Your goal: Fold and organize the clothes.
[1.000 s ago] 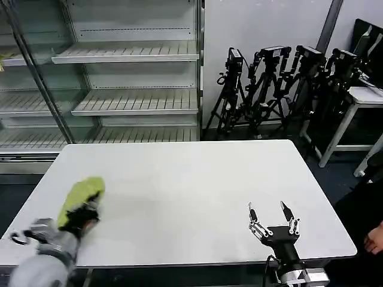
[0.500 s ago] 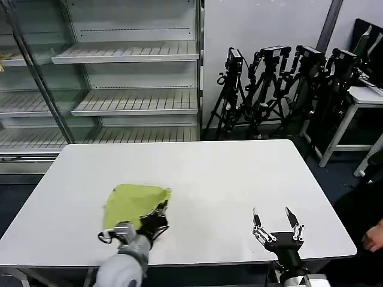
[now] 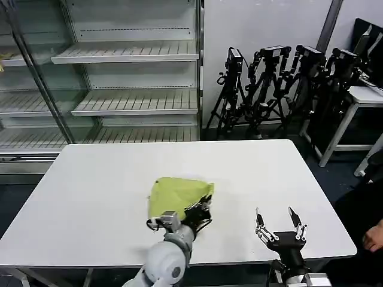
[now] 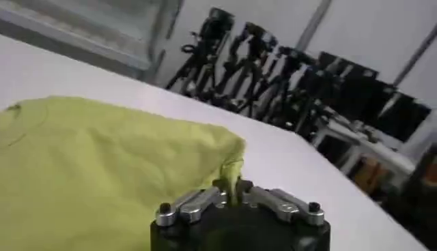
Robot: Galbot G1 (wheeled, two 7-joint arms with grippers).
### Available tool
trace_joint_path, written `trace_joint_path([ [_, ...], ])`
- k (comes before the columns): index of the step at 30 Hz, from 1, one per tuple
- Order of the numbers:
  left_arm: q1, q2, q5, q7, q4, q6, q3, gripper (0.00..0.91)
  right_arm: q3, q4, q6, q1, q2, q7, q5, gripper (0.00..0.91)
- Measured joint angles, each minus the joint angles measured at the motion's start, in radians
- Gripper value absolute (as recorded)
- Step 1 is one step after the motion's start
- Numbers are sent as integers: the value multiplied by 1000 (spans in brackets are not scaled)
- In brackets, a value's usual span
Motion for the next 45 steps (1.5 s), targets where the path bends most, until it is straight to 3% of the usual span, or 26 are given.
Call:
trace_joint_path([
  [14, -40, -86, -46, 19, 26, -82, 4, 907, -15, -22, -8, 29, 3, 2, -2, 907],
  [21, 42, -10, 52, 61, -74, -139, -89, 907, -31, -43, 1, 56, -2, 7, -3, 907],
  [31, 287, 97, 247, 108, -262, -227, -347, 907, -81, -89, 21, 111, -2, 5, -11, 907],
  [36, 399, 122, 298, 109, -334, -228, -460, 907, -109, -103, 22, 139, 0, 5, -21, 907],
  [45, 529, 130, 362, 133, -430, -200, -542, 907, -124, -109, 25, 159, 13, 7, -34, 907],
])
